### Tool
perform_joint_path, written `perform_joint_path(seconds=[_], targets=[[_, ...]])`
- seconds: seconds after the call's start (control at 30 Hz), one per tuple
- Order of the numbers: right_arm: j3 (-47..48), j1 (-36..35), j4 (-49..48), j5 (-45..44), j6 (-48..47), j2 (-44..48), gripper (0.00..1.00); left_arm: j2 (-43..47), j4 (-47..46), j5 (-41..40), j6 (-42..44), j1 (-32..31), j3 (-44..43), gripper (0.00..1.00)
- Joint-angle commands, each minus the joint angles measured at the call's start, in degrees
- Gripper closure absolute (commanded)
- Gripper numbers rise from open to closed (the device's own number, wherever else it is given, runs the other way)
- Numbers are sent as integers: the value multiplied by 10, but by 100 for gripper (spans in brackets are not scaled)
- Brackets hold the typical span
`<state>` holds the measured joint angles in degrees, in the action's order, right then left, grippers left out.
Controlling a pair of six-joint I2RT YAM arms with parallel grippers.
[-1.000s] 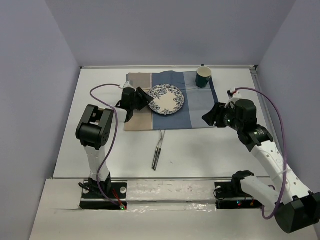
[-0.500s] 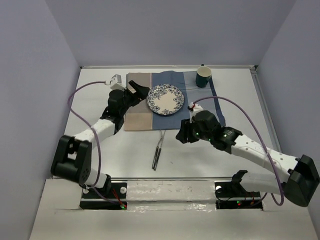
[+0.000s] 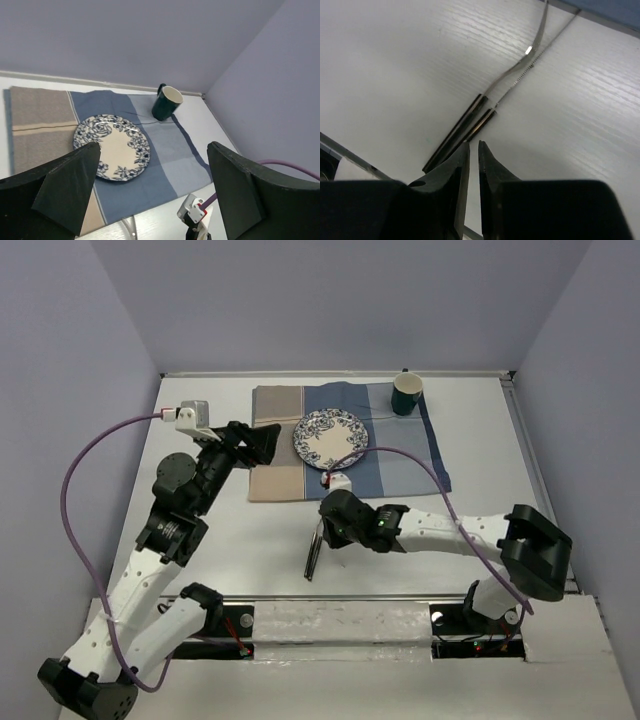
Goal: Set the dinner table for one person
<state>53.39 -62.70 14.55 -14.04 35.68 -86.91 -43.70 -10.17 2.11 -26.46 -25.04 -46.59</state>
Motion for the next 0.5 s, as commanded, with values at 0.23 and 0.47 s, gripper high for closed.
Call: perform_joint_path(seconds=[0.23,0.47], targets=[[141,-36,47,-84,50,-132,69,79,78,-62,125,3,26,1],[203,-52,102,-100,76,-190,66,94,77,-33,128,6,26,1]])
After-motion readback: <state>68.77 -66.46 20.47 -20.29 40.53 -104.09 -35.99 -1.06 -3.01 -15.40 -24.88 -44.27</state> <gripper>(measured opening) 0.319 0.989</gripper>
